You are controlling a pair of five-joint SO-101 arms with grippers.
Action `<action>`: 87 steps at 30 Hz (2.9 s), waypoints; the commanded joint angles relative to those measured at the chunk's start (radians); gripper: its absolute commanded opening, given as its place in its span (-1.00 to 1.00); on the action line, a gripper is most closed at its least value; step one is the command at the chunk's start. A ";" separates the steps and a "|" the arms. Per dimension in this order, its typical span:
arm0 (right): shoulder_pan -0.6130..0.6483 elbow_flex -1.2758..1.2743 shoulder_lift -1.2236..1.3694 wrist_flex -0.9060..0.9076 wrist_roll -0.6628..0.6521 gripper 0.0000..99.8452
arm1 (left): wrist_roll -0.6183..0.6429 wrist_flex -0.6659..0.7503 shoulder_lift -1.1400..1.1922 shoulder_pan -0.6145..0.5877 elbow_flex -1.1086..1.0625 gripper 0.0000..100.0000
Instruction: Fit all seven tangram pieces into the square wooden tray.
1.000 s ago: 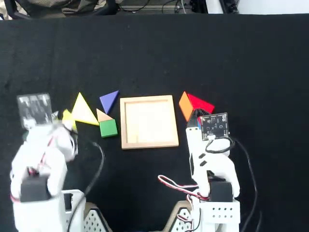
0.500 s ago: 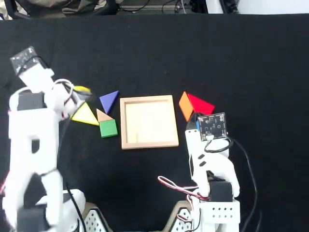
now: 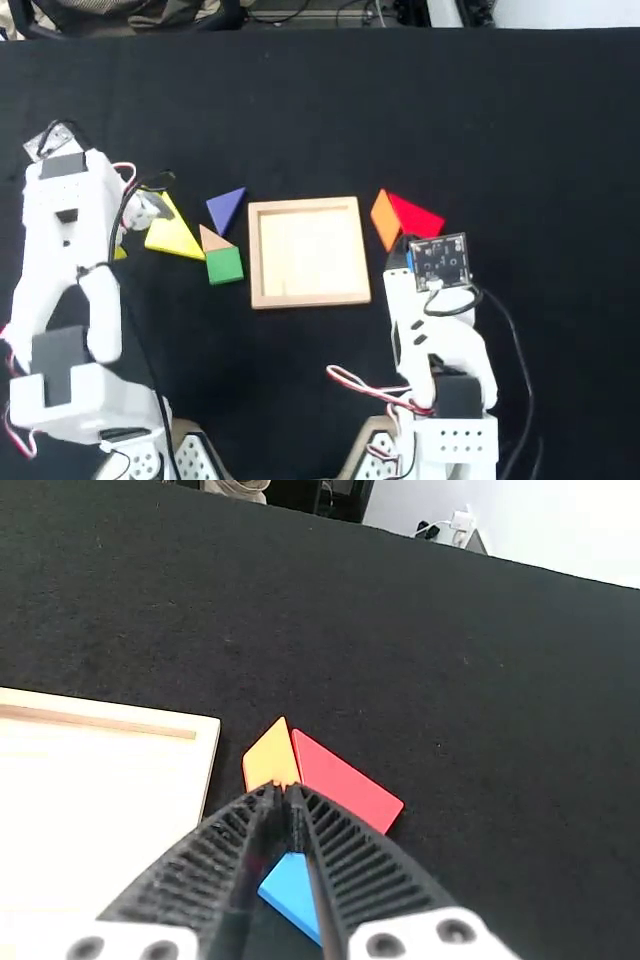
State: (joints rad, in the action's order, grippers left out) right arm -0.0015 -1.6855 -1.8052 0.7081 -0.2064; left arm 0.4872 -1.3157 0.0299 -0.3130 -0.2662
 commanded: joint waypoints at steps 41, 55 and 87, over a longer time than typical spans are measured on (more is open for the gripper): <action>0.017 0.001 -0.076 0.002 0.003 -0.98 | -0.074 0.187 0.348 0.007 0.134 -0.36; 0.017 0.001 -0.076 0.002 0.003 -0.98 | -0.075 0.075 0.443 0.053 0.294 -0.36; 0.017 0.001 -0.076 0.002 0.003 -0.98 | 0.068 0.233 0.127 -0.008 -0.074 -0.35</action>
State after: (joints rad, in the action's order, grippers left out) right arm -0.0015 -1.6855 -1.8052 0.7081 -0.2064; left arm 0.5485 -1.0948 0.2048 -0.3284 -0.3414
